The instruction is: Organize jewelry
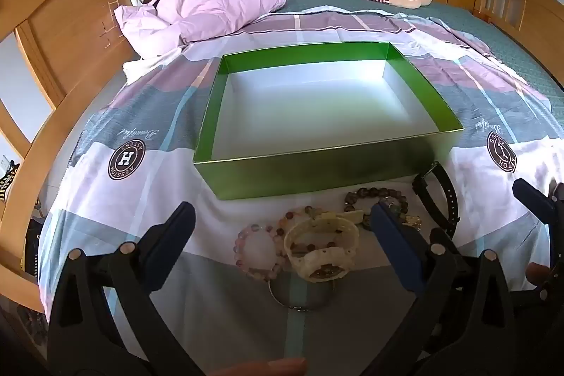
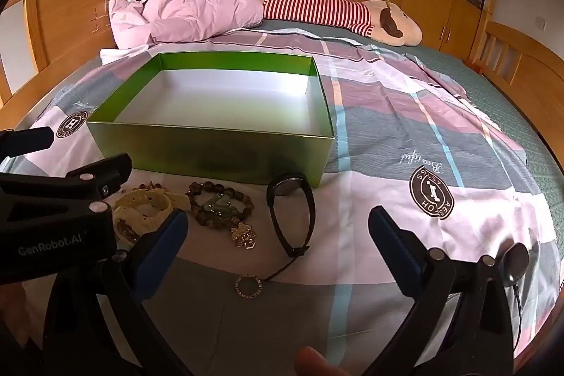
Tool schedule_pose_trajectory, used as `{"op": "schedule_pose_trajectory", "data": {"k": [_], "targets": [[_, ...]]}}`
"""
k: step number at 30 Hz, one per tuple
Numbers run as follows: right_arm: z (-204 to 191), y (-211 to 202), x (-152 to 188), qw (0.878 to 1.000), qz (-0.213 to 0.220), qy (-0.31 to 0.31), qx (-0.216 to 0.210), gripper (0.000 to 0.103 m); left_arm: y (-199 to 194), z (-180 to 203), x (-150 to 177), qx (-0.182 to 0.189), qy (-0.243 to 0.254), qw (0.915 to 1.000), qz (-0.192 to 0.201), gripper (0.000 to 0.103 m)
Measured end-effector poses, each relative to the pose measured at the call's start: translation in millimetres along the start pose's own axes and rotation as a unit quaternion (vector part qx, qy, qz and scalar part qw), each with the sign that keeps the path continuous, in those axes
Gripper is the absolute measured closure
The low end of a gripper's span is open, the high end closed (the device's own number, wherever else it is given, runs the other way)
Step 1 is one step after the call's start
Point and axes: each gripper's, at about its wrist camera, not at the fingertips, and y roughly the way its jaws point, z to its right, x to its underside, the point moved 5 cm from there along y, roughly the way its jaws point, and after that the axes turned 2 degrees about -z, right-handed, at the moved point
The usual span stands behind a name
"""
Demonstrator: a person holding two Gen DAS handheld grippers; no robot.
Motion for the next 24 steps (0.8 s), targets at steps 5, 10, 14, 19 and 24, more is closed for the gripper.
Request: {"op": "schedule_pose_trajectory", "data": {"k": [5,10,14,19,24], "targets": [[-1,0,0,1.0,-0.001,-0.001,-0.001,0.003,1,1,1,0.0,0.004,1.0,-0.007,0.004],[0,0,0,1.0,0.0,0.0,0.0,0.003,2,4,2,0.0,0.003,0.9999,-0.011,0.004],[2,2,0,1.0,0.0,0.0,0.0,0.003,1,6,3,0.002,0.001,0.9999,-0.013,0.004],[1,0,0,1.0,0.0,-0.001,-0.001,0.003,7,4,5,0.004,0.0,0.9997,-0.023,0.004],[-2,3,0,1.0,-0.002,-0.009,0.004,0.003,14,-1,7,0.003,-0.008,0.9995,-0.032,0.004]]}}
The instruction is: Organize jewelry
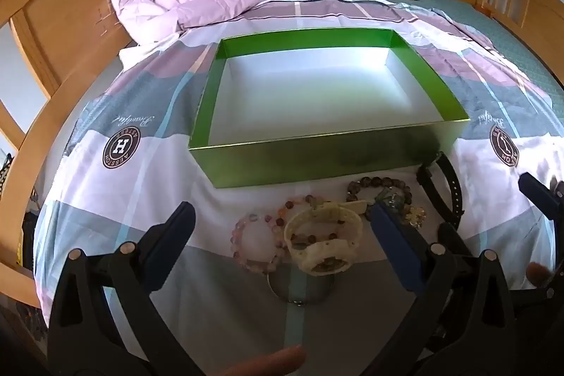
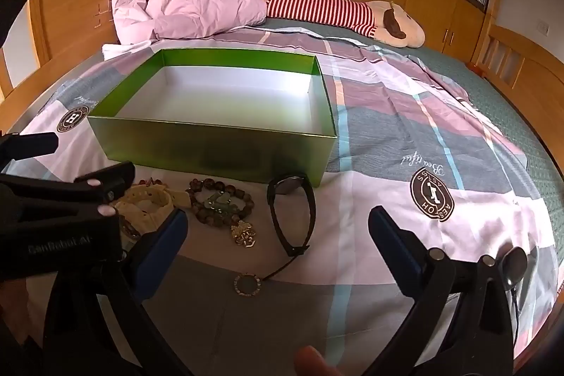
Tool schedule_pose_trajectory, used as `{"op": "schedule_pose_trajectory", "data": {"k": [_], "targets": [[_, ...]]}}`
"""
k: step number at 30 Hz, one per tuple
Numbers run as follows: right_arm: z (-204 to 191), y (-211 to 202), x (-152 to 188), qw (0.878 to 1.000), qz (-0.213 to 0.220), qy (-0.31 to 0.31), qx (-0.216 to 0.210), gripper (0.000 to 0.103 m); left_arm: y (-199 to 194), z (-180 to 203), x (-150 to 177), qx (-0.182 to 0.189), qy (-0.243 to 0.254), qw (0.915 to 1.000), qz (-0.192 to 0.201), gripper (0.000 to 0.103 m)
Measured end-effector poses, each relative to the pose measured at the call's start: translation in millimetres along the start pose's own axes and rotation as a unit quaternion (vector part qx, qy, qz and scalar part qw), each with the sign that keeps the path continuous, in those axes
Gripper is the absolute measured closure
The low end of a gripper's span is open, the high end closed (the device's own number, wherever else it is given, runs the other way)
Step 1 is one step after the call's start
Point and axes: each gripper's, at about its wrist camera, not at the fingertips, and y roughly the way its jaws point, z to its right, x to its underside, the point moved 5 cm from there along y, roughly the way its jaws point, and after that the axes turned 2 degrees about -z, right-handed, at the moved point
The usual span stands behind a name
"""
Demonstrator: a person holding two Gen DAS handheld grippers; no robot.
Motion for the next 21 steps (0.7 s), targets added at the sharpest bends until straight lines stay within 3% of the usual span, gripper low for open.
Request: {"op": "schedule_pose_trajectory", "data": {"k": [10,21], "targets": [[9,6,3,1.0,-0.011,0.0,-0.002,0.003,3,-11,-1,-0.001,-0.022,0.9997,0.001,0.005],[9,12,7,1.0,-0.03,0.0,-0.002,0.003,13,-15,3,0.004,-0.029,0.9991,-0.029,0.007]]}}
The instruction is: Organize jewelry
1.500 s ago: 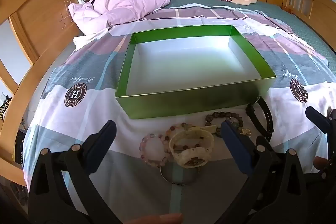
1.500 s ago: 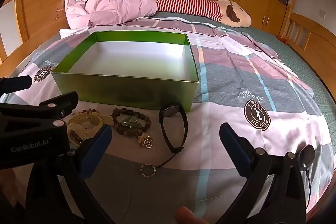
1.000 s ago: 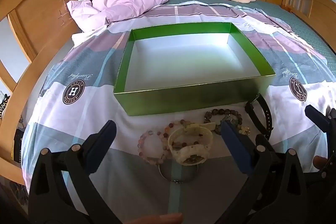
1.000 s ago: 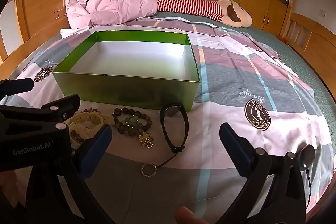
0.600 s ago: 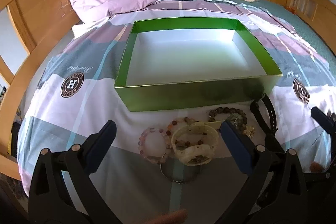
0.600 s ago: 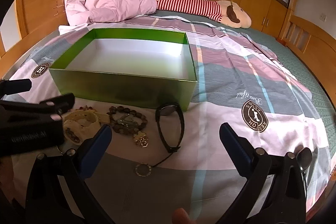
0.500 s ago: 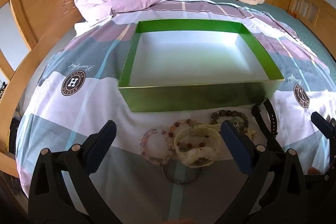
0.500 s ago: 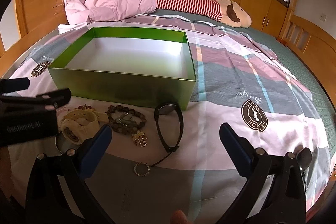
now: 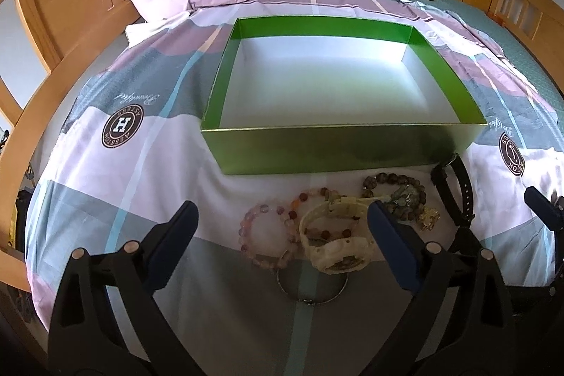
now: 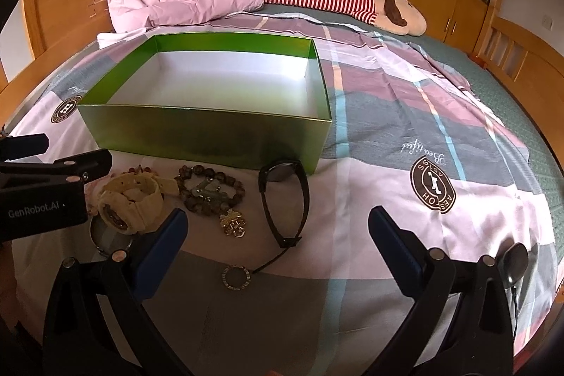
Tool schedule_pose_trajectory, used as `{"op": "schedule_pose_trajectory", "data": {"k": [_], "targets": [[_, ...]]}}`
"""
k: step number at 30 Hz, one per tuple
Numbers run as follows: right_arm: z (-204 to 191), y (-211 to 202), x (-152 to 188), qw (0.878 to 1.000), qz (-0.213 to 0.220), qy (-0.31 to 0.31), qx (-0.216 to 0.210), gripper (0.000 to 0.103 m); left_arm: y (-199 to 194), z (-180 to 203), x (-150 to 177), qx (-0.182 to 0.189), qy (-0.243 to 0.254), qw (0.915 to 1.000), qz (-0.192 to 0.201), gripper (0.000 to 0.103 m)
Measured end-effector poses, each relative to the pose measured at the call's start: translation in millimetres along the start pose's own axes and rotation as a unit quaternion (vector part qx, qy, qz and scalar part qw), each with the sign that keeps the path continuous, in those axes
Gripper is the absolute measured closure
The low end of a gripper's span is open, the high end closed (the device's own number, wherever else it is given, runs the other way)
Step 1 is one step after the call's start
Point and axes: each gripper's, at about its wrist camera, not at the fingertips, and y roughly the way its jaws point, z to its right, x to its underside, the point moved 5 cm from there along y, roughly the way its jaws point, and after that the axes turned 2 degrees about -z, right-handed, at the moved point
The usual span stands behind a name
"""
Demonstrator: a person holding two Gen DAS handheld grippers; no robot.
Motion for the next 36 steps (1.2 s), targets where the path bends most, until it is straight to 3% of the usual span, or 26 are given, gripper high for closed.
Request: {"op": "schedule_pose_trajectory", "data": {"k": [12,15,19,21,27,36], "targets": [[1,3,-1,1.0,-0.007,-0.018,0.014,0.003,4,-4,-2,-0.007,0.011,0.9999,-0.007,0.007],[15,8,-1,1.0,-0.027,0.004,0.007,0.003,7,-22,-7,-0.016,-0.016,0.9996,-0.015,0.007],[20,12,7,0.998,-0.048,0.031,-0.017,0.025,16,-34,-4,0.009,-0.06,0.9973,-0.04,0.007],[15,13,11,0.998,-0.054,0.026,-0.018,0.035,19,-28,-1,0.013,-0.054,0.9974,-0.047,0.007],[10,12,11,0.998,-0.049,0.023,-0.031,0.036,16,-6,4,0.018,-0.008,0.9989,-0.044,0.007],[8,16,9,0.998,-0.052,0.03,-0.03,0.036,14,-10,5,0.024,-0.02,0.9983,-0.049,0.007]]}}
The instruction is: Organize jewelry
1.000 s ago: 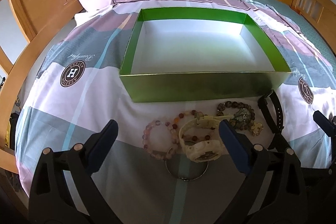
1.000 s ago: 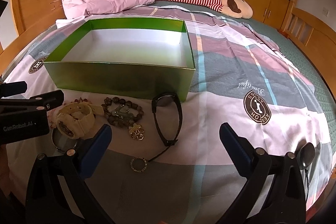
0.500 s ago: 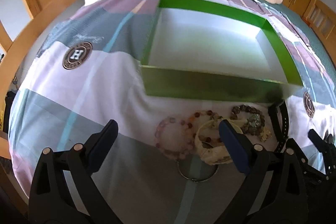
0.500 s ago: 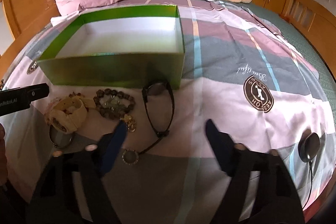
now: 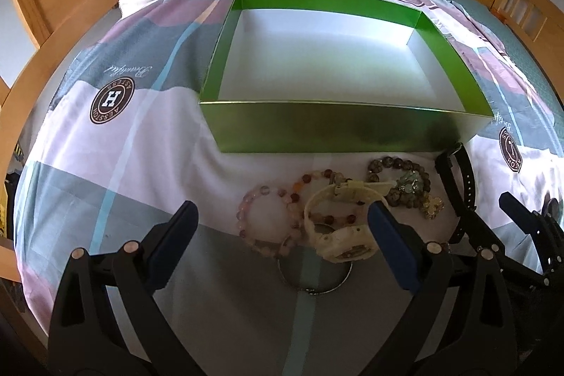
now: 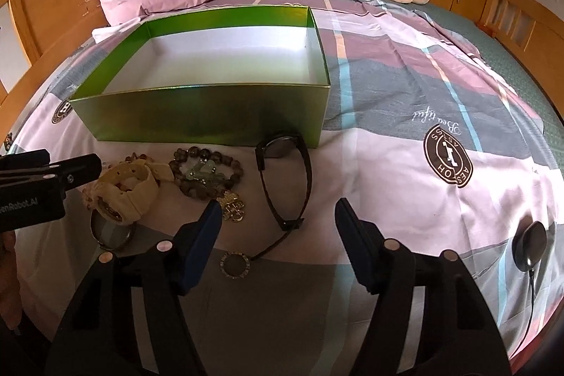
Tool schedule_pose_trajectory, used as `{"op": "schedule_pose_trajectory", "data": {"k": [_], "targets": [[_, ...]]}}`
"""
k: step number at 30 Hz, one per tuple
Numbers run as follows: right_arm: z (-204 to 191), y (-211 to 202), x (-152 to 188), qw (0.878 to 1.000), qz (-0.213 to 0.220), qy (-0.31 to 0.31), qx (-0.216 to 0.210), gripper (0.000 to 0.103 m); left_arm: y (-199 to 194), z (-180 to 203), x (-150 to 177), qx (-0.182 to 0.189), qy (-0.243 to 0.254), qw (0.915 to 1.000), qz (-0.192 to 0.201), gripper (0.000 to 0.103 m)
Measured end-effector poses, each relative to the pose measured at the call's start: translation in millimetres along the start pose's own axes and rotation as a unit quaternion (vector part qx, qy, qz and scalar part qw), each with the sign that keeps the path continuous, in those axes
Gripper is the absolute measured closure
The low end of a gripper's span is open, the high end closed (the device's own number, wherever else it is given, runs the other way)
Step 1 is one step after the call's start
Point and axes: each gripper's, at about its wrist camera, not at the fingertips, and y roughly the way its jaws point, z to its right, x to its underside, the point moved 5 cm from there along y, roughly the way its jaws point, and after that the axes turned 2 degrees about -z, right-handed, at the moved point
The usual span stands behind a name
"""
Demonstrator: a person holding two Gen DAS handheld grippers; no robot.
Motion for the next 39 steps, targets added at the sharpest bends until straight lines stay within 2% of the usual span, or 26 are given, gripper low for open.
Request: {"op": "schedule_pose_trajectory", "data": {"k": [13,39], "targets": [[6.3,1.4,1.6,1.0,-0.009,0.011,-0.002,0.033,9.7,3.2,1.9,-0.012,0.006,0.9999,-0.007,0.006],[6.7,6.3,4.5,1.0,-0.019,0.012,-0.001,0.031,9.2,5.6,4.1,-0.007,0.006,0.9999,-0.011,0.006]]}}
